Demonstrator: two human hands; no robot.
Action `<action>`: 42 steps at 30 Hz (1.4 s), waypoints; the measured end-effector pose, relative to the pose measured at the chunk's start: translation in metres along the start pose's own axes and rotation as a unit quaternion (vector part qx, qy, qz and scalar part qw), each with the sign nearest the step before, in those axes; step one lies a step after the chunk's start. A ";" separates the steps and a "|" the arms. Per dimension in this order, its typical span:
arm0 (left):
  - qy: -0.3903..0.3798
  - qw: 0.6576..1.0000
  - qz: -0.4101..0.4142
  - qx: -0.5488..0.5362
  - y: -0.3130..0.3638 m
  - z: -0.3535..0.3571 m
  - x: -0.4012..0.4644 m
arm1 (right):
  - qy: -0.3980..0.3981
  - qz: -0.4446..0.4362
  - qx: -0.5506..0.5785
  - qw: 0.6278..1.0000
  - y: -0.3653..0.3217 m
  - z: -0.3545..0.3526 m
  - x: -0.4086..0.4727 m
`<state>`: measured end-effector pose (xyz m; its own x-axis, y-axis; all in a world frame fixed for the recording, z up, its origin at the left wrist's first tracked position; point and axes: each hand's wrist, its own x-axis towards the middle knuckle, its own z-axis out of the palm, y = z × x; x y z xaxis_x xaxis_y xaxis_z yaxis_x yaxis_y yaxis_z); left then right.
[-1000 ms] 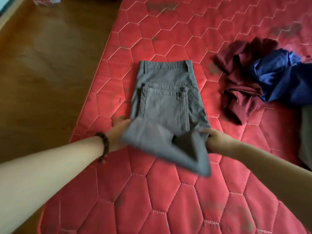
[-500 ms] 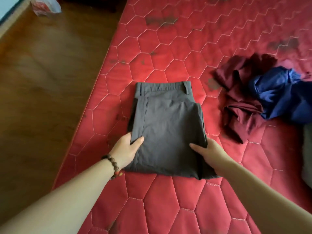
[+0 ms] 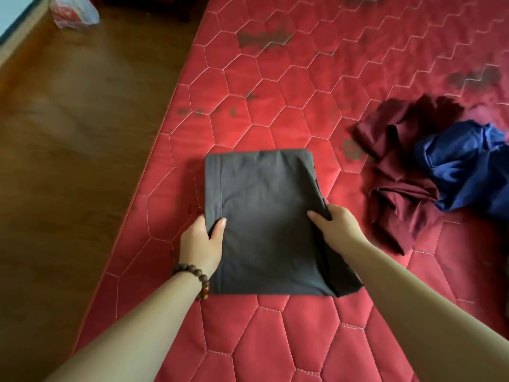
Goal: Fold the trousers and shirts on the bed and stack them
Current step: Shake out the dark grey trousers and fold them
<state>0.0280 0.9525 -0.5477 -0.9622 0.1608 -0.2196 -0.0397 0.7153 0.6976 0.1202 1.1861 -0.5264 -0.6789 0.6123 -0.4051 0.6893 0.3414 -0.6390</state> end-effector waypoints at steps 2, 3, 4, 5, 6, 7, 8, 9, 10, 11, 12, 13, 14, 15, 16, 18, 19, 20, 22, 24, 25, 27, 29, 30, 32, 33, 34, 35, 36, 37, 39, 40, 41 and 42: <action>0.005 1.000 -0.003 0.013 0.000 0.002 0.001 | 0.007 0.022 0.001 1.000 0.006 0.003 0.005; 0.007 1.000 0.001 0.019 0.001 0.001 0.001 | 0.021 0.018 -0.003 1.000 0.007 0.005 0.005; 0.008 1.000 0.004 0.021 0.003 0.000 0.000 | 0.035 0.012 -0.016 0.999 0.008 0.006 0.003; 0.008 1.000 0.007 0.022 0.004 -0.001 -0.001 | 0.048 0.010 -0.031 0.998 0.009 0.006 0.001; 0.007 1.000 0.004 0.022 0.005 -0.002 -0.001 | 0.054 0.018 -0.042 0.997 0.009 0.004 -0.002; 0.006 1.000 -0.005 0.021 0.006 -0.004 -0.002 | 0.052 0.033 -0.052 0.997 0.011 0.000 -0.005; 0.003 1.000 -0.025 0.016 0.007 -0.007 -0.002 | 0.039 0.053 -0.062 0.996 0.014 -0.006 -0.009; -0.007 0.999 -0.053 0.007 0.007 -0.010 -0.002 | 0.015 0.070 -0.070 0.995 0.019 -0.012 -0.013; -0.028 0.996 -0.085 0.002 0.006 -0.014 -0.001 | -0.013 0.084 -0.074 0.994 0.025 -0.018 -0.019; -0.055 0.993 -0.100 0.005 0.004 -0.018 -0.001 | -0.038 0.090 -0.072 0.993 0.030 -0.023 -0.025; -0.082 0.992 -0.097 0.009 0.002 -0.020 -0.003 | -0.054 0.089 -0.069 0.992 0.035 -0.026 -0.032; -0.101 0.991 -0.087 0.004 0.001 -0.021 -0.005 | -0.056 0.079 -0.066 0.993 0.039 -0.028 -0.039; -0.107 0.991 -0.076 -0.010 0.000 -0.022 -0.009 | -0.042 0.066 -0.062 0.995 0.042 -0.027 -0.045; -0.106 0.992 -0.067 -0.028 0.001 -0.021 -0.013 | -0.015 0.058 -0.057 0.997 0.045 -0.025 -0.050; -0.099 0.992 -0.059 -0.041 0.003 -0.020 -0.017 | 0.016 0.061 -0.053 0.997 0.048 -0.022 -0.053; -0.062 0.997 -0.036 -0.010 0.008 -0.016 -0.025 | 0.055 0.080 -0.063 0.993 0.049 -0.015 -0.055; -0.028 0.999 -0.023 0.041 0.011 -0.015 -0.029 | 0.061 0.097 -0.079 0.990 0.048 -0.011 -0.057; 0.013 0.995 -0.008 0.103 0.013 -0.014 -0.033 | 0.067 0.121 -0.115 0.984 0.046 -0.007 -0.059; 0.092 0.975 0.084 0.186 0.016 -0.013 -0.039 | 0.130 0.121 -0.239 0.955 0.040 -0.001 -0.064; 0.100 0.946 0.224 0.211 0.021 -0.004 -0.044 | 0.217 -0.003 -0.288 0.933 0.025 0.012 -0.069; 0.066 0.934 0.272 0.223 0.021 0.003 -0.045 | 0.233 -0.096 -0.271 0.929 0.014 0.022 -0.069; -0.026 0.917 0.296 0.265 0.021 0.020 -0.045 | 0.171 -0.258 -0.236 0.921 -0.004 0.052 -0.070; -0.080 0.906 0.277 0.309 0.015 0.030 -0.043 | 0.065 -0.313 -0.226 0.920 -0.011 0.079 -0.071; -0.087 0.902 0.272 0.323 0.010 0.032 -0.042 | 0.023 -0.312 -0.222 0.923 -0.008 0.085 -0.069; -0.083 0.894 0.276 0.342 0.001 0.035 -0.040 | -0.006 -0.314 -0.264 0.912 0.012 0.081 -0.064; -0.079 0.892 0.279 0.348 -0.003 0.037 -0.040 | -0.009 -0.318 -0.307 0.897 0.024 0.074 -0.061; -0.074 0.891 0.280 0.350 -0.004 0.038 -0.041 | -0.013 -0.316 -0.348 0.883 0.036 0.065 -0.058; -0.070 0.892 0.280 0.349 -0.006 0.040 -0.041 | -0.016 -0.300 -0.380 0.875 0.046 0.055 -0.055; -0.065 0.893 0.279 0.347 -0.007 0.041 -0.040 | -0.014 -0.268 -0.401 0.876 0.054 0.045 -0.052; -0.062 0.894 0.278 0.345 -0.007 0.042 -0.040 | -0.008 -0.222 -0.413 0.883 0.060 0.036 -0.050; -0.062 0.894 0.274 0.348 -0.007 0.042 -0.041 | 0.016 -0.125 -0.425 0.896 0.062 0.020 -0.049; -0.064 0.894 0.272 0.351 -0.006 0.042 -0.040 | 0.036 -0.117 -0.425 0.897 0.059 0.014 -0.048; -0.067 0.894 0.267 0.354 -0.004 0.042 -0.040 | 0.055 -0.144 -0.411 0.899 0.053 0.010 -0.046; -0.071 0.894 0.263 0.356 -0.003 0.042 -0.040 | 0.070 -0.205 -0.379 0.900 0.041 0.010 -0.044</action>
<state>0.0779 0.9727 -0.5698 -0.7518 0.6505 -0.1080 0.6380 0.7589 0.1303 0.1757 1.1661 -0.5414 -0.9131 0.3906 -0.1168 0.3995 0.9144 -0.0652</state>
